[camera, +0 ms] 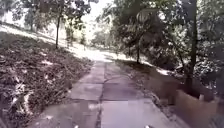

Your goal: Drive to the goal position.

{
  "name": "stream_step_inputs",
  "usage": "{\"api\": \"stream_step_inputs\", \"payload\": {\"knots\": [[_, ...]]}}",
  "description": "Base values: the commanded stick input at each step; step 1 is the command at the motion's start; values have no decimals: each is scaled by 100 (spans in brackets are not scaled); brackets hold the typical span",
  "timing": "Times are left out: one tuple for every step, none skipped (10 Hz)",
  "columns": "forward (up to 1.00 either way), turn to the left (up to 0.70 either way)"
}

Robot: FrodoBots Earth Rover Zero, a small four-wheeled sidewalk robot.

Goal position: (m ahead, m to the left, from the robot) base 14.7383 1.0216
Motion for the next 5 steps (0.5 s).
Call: {"api": "stream_step_inputs", "payload": {"knots": [[45, 27], [45, 0], [45, 0], [45, 0], [45, 0]]}}
